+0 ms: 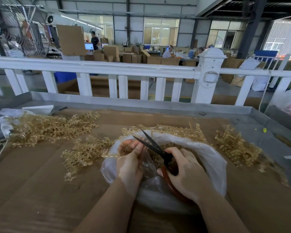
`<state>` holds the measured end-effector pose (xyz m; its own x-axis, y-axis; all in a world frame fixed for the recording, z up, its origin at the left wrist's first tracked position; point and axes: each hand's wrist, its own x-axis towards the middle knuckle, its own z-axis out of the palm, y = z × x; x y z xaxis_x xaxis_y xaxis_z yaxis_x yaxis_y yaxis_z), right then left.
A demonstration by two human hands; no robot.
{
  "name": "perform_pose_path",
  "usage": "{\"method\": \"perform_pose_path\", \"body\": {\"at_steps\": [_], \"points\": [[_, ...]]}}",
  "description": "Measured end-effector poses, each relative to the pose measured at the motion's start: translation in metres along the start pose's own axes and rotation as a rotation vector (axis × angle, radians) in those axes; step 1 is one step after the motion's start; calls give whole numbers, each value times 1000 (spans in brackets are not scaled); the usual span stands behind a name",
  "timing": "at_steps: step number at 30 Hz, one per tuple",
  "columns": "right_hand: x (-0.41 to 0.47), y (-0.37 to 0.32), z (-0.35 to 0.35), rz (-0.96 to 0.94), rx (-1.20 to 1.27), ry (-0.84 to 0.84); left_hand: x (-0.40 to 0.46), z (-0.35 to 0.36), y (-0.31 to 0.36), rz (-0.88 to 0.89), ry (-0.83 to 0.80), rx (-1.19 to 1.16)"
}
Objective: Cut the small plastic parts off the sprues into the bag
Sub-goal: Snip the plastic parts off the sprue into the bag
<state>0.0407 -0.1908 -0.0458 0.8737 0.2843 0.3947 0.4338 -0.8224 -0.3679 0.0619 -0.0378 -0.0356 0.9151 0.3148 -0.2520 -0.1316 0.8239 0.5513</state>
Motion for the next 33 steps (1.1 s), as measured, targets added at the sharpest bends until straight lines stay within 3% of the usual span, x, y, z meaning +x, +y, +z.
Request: {"method": "perform_pose_path", "body": {"at_steps": [8,18,33], "points": [[0,2,2,10,-10,-15,-5,2,1,-49,62,63],[0,0,2,10,-13,4,0,-4,1,-13,-28,-46],[-1,-1,2,-10,9,13,1,-2,-2,-64,51,122]]}}
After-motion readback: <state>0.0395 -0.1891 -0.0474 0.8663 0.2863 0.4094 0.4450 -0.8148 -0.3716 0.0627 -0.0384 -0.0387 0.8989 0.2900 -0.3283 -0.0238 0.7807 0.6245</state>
